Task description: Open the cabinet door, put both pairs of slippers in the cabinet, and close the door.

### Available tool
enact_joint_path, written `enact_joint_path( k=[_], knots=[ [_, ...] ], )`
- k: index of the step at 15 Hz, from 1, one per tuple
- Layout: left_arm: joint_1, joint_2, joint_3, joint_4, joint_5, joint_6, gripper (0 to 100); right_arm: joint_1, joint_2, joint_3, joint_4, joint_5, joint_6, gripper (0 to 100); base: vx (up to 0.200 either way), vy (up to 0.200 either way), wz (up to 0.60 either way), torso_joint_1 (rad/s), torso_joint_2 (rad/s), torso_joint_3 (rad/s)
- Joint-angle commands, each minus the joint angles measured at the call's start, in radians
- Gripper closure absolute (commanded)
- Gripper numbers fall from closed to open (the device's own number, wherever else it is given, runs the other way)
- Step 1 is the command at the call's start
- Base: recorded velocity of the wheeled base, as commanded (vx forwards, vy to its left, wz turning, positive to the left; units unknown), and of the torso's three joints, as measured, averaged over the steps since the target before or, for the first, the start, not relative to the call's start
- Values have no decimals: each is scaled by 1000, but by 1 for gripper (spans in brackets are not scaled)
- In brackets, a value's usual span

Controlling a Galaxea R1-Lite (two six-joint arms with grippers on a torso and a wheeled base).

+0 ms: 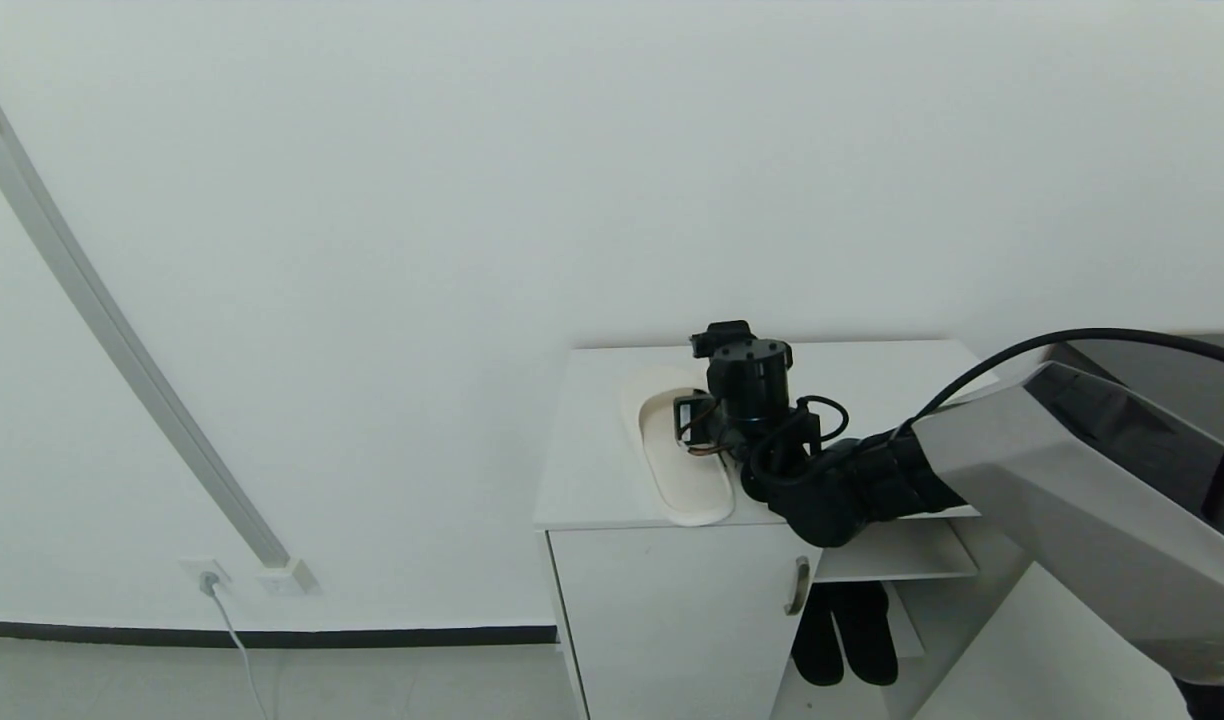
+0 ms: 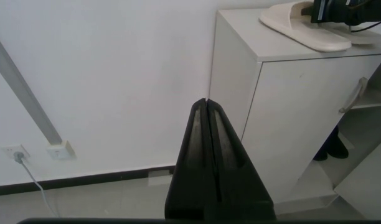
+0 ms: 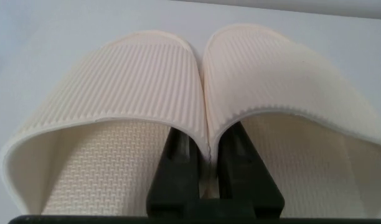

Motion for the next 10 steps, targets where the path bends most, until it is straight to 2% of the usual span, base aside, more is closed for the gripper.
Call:
enact_joint_path(
  k=[1, 4, 7, 10],
  knots=[
    [0, 1, 0, 0, 0, -1, 100, 0, -8, 5, -4, -2, 3, 100, 0, 0, 0, 0, 0, 0],
    [0, 1, 0, 0, 0, -1, 100, 2, -106, 97, -19, 21, 7, 100, 0, 0, 0, 0, 0, 0],
    [0, 1, 0, 0, 0, 1, 100, 14, -306, 372, -114, 144, 0, 100, 0, 0, 0, 0, 0, 0],
    [0, 1, 0, 0, 0, 2, 100, 39, -465, 627, -198, 222, 0, 100, 0, 0, 0, 0, 0, 0]
  ],
)
